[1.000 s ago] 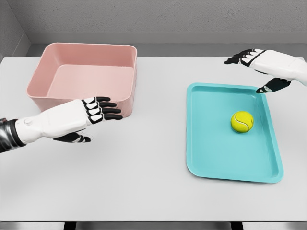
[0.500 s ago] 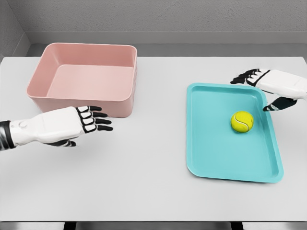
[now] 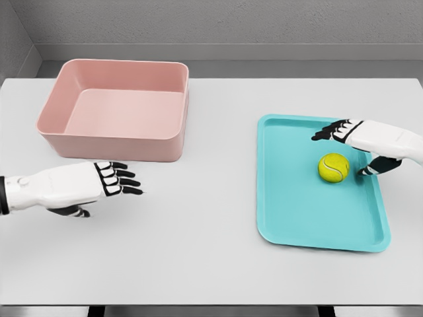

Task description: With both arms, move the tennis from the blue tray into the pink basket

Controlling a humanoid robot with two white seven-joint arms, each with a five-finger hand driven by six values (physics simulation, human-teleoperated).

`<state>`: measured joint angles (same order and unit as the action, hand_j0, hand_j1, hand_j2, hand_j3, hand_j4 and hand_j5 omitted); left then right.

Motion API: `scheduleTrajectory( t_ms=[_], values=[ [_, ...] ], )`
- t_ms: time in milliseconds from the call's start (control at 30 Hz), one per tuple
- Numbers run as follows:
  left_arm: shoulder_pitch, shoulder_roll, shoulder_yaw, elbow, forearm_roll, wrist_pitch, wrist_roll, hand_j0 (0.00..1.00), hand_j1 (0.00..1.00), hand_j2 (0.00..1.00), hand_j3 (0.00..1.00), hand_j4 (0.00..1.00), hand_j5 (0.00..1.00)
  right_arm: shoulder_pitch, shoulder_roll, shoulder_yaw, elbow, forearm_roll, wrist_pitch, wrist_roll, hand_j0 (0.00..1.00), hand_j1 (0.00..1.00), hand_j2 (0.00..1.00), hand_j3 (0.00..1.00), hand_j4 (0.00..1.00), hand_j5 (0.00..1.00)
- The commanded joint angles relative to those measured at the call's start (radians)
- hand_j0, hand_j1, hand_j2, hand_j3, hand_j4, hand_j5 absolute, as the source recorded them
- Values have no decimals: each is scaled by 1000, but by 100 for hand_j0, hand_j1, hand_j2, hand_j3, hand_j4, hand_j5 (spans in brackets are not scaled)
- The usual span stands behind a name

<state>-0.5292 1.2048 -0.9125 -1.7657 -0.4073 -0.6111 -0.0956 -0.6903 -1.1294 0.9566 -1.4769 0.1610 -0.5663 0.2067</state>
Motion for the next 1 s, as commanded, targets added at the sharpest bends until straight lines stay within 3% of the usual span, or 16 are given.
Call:
scheduleTrajectory(
  t_ms=[0,133,433,800,867,900,967],
  values=[
    [0,42,0,0,41,0,-24,100,100,100,100,100,100,0,-1,7,-8,-6,-3,0,100,100,100,100,100,100],
    [0,41,1,0,38,0,-24,100,100,100,100,100,100,0,0,13,-40,-6,-4,0,100,100,100,100,100,100],
    [-2,-10,14,0,35,0,8,100,100,100,100,100,100,0,10,37,-40,-5,8,4,100,100,100,100,100,100],
    [-2,-19,7,0,-21,0,-7,100,100,100,100,100,100,0,71,48,60,15,23,22,100,100,100,100,100,100],
    [-2,-16,6,0,-34,0,-76,100,100,100,100,100,100,0,71,48,73,17,23,25,100,100,100,100,100,100],
    [-3,-18,12,0,-34,0,-72,100,100,100,100,100,100,0,71,48,81,17,23,23,100,100,100,100,100,100],
    [-40,-25,26,0,-25,0,-50,100,100,100,100,100,100,0,71,50,86,18,23,23,100,100,100,100,100,100]
  ],
)
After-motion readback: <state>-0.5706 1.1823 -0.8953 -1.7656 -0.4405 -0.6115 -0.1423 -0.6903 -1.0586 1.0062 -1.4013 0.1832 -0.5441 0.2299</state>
